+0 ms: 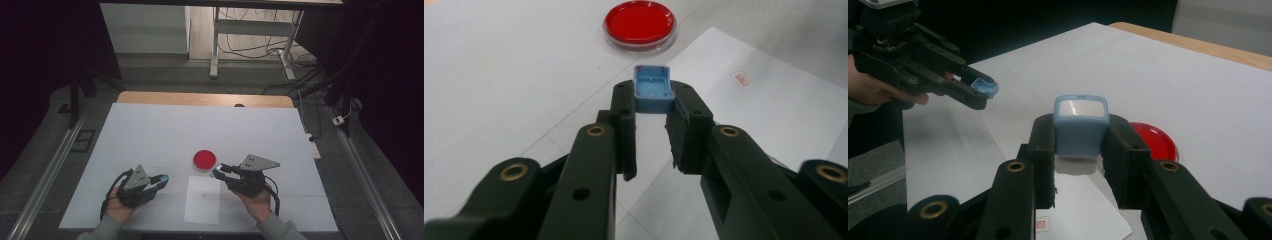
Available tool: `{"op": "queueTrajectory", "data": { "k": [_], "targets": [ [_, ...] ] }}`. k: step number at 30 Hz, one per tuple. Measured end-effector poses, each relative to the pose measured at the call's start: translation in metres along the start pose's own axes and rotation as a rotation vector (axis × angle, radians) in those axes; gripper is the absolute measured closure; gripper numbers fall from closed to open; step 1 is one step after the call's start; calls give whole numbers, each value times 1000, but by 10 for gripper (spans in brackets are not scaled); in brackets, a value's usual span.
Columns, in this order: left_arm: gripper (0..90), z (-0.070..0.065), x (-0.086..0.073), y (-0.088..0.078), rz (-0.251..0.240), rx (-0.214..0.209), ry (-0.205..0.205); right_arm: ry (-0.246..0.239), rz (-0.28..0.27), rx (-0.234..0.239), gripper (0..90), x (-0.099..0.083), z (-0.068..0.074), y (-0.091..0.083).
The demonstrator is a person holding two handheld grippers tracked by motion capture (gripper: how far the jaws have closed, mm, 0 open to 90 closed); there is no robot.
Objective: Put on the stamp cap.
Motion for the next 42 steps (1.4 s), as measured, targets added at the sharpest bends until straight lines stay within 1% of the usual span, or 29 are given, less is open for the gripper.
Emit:
{"op": "queueTrajectory", "data": {
  "k": [7, 16, 27, 37, 42],
  "targets": [
    [740, -7, 5, 7, 7, -16, 23, 1, 1, 3, 667, 0, 1, 2],
    [739, -15, 10, 15, 12, -20, 42, 3, 2, 2, 667, 0, 1, 3],
    [739, -20, 13, 23, 15, -18, 53, 6, 2, -2, 667, -1, 1, 4],
    [739, -25, 16, 30, 18, -26, 60, 6, 1, -3, 667, 0, 1, 4],
    [740, -27, 18, 32, 18, -19, 66, 7, 0, -3, 667, -1, 1, 4]
  ]
}}
Point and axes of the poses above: each handheld gripper's, and its own axes: y roughly forward along the jaws, x roughly out of its top, z roughly to its left, the point moved 9 cm from there along y, roughly forward along the jaws, and after that the axes turned 8 degrees about x, right-handed, at the moved point
